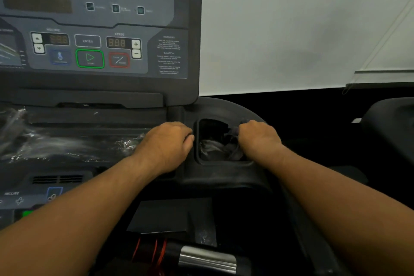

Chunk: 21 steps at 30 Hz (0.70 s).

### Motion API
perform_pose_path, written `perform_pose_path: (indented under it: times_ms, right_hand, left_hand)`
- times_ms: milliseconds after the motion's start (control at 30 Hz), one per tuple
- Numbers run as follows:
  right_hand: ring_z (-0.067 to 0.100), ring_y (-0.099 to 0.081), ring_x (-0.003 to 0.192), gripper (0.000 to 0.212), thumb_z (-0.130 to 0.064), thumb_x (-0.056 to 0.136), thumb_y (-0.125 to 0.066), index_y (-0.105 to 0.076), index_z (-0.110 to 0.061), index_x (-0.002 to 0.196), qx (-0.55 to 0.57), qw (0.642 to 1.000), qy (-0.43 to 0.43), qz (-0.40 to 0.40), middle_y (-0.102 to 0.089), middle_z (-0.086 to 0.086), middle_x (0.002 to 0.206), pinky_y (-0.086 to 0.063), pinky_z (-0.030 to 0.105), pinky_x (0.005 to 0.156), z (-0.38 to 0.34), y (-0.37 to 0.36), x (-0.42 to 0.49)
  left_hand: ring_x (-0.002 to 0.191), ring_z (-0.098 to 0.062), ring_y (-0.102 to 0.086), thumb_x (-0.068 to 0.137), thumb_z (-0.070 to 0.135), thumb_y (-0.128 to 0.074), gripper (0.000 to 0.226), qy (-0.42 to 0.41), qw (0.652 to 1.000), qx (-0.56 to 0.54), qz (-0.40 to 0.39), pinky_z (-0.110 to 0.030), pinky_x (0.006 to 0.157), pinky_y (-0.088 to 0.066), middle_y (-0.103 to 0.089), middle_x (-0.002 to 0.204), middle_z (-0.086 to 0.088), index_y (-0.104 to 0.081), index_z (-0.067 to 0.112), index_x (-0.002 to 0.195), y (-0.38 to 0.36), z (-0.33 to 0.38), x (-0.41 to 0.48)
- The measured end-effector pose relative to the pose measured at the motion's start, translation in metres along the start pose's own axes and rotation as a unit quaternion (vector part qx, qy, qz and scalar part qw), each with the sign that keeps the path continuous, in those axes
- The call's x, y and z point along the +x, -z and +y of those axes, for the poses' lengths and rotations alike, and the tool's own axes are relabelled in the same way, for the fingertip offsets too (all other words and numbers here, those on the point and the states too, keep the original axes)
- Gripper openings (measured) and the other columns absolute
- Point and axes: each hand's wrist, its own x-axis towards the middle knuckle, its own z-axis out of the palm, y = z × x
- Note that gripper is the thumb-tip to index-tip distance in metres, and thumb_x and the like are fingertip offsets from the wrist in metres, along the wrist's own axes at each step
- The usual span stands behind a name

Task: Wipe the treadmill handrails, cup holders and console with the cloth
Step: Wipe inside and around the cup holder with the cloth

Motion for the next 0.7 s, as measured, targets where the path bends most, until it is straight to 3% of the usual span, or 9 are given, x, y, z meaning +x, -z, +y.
perform_pose_path:
  times_ms: [133, 233, 333, 433, 533, 600, 700]
  right_hand:
    - [0.036, -0.060, 0.105, 0.027, -0.022, 0.096, -0.047, -0.060, -0.013, 0.117, 0.011, 0.999, 0.018, -0.038, -0.058, 0.014, 0.120, -0.047, 0.039, 0.075, 0.019, 0.024, -0.011]
    - [0.037, -0.059, 0.105, 0.032, -0.043, 0.096, -0.045, -0.063, -0.026, 0.116, 0.138, 0.989, 0.018, 0.044, -0.063, 0.011, 0.118, -0.050, 0.039, 0.082, 0.024, 0.041, -0.006]
    - [0.035, -0.059, 0.104, 0.033, -0.046, 0.095, -0.047, -0.066, -0.024, 0.111, 0.209, 0.973, -0.010, 0.096, -0.067, 0.010, 0.112, -0.047, 0.035, 0.078, -0.003, 0.032, 0.003]
    - [0.033, -0.060, 0.103, 0.030, -0.043, 0.094, -0.052, -0.068, -0.026, 0.113, 0.220, 0.973, -0.058, 0.048, -0.068, 0.009, 0.110, -0.047, 0.034, 0.078, -0.039, -0.006, 0.013]
    - [0.030, -0.062, 0.096, 0.021, -0.030, 0.092, -0.060, -0.070, -0.023, 0.108, 0.367, 0.924, -0.106, 0.022, -0.069, 0.009, 0.106, -0.046, 0.031, 0.074, -0.062, -0.029, 0.026]
    - [0.025, -0.063, 0.087, 0.017, -0.018, 0.089, -0.062, -0.072, -0.019, 0.104, 0.431, 0.897, -0.094, -0.019, -0.069, 0.007, 0.101, -0.046, 0.028, 0.069, -0.071, -0.035, 0.036]
    - [0.025, -0.064, 0.086, 0.025, -0.007, 0.085, -0.060, -0.071, -0.017, 0.105, 0.399, 0.913, -0.045, -0.076, -0.069, 0.009, 0.100, -0.052, 0.030, 0.069, -0.071, -0.042, 0.044]
  left_hand:
    - [0.099, -0.022, -0.061, 0.098, 0.031, -0.043, 0.028, -0.006, 1.000, -0.001, -0.006, -0.036, 0.083, -0.049, -0.066, 0.108, 0.000, -0.068, 0.019, 0.103, -0.001, 0.008, 0.008]
    - [0.102, -0.021, -0.060, 0.100, 0.029, -0.042, 0.030, 0.006, 1.000, -0.016, 0.003, -0.037, 0.087, -0.049, -0.066, 0.112, 0.000, -0.068, 0.018, 0.109, 0.000, 0.010, 0.015]
    - [0.095, -0.023, -0.060, 0.099, 0.027, -0.040, 0.031, 0.030, 0.999, -0.003, 0.011, -0.035, 0.078, -0.048, -0.065, 0.105, -0.003, -0.069, 0.016, 0.102, -0.004, 0.010, 0.024]
    - [0.092, -0.023, -0.058, 0.098, 0.026, -0.041, 0.028, 0.052, 0.999, 0.012, -0.011, -0.032, 0.072, -0.043, -0.061, 0.102, -0.004, -0.067, 0.015, 0.098, -0.014, 0.012, 0.029]
    - [0.097, -0.025, -0.059, 0.098, 0.024, -0.044, 0.025, 0.061, 0.997, 0.006, -0.039, -0.032, 0.075, -0.043, -0.060, 0.106, -0.006, -0.066, 0.014, 0.103, -0.022, 0.015, 0.034]
    - [0.092, -0.025, -0.060, 0.096, 0.019, -0.046, 0.019, 0.077, 0.995, -0.011, -0.061, -0.031, 0.071, -0.044, -0.063, 0.103, -0.007, -0.064, 0.014, 0.097, -0.026, 0.015, 0.039]
    - [0.081, -0.022, -0.061, 0.092, 0.009, -0.049, 0.014, 0.097, 0.991, -0.026, -0.093, -0.029, 0.063, -0.043, -0.065, 0.095, -0.006, -0.058, 0.018, 0.086, -0.028, 0.013, 0.044]
